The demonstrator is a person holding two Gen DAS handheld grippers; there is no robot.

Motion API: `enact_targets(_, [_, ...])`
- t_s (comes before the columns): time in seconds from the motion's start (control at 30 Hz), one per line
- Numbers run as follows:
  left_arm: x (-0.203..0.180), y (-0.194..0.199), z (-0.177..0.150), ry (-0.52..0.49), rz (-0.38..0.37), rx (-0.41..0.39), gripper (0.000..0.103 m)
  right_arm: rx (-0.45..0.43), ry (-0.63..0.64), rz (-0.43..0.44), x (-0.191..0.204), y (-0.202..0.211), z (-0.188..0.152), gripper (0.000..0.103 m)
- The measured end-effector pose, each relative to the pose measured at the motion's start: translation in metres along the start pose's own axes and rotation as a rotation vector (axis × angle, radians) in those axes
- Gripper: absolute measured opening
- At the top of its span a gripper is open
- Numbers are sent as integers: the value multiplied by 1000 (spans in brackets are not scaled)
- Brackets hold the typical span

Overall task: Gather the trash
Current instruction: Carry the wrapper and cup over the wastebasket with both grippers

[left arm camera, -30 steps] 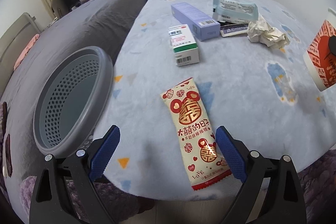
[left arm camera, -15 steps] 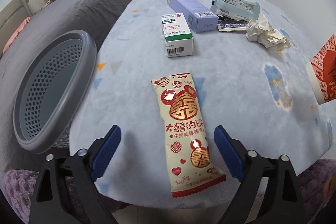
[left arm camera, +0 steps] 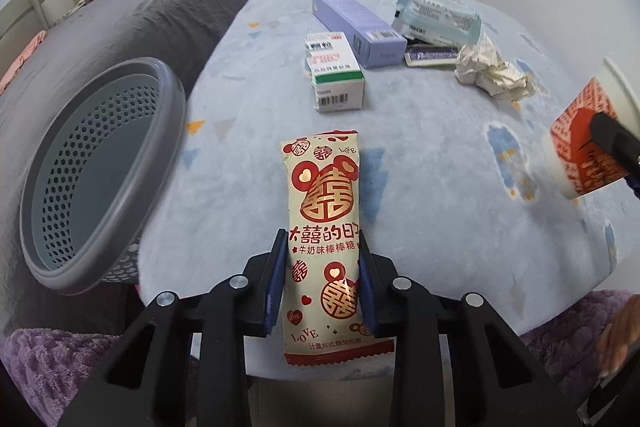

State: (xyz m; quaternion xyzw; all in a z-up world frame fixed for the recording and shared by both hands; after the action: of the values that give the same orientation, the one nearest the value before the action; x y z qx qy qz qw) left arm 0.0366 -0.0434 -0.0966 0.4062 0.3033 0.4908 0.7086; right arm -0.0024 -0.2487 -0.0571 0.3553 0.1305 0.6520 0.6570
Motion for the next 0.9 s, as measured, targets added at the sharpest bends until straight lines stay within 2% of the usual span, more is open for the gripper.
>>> enact_targets(0.2, [26,28,4,15,20,-78,31,27,54,-16,27,-6,-6,63])
enact_targets(0.37, [64,40,9,50,62,-114,31,70,93,9,61,-22,-7,63])
enact_targets(0.67, [159,52,10,163,159,-148,31,127,231,127,160,-72,8,63])
enact_targets(0.9, [219,43,17,241,205,-159,32,195,334,226,240,-125,10,63])
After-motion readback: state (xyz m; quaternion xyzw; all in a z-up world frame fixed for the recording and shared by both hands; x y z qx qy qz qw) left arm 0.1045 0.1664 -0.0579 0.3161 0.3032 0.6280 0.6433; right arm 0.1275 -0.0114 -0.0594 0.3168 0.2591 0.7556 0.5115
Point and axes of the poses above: each gripper's, at about its wrist camera, not at the fingertips, and y roughly against the way its jaws point, x to its left, z to its top, the point moved 2 cm from there along -y, roughly the way its jaws point, and after that the axes turned 1 degree about x, right-handed, at the moved point
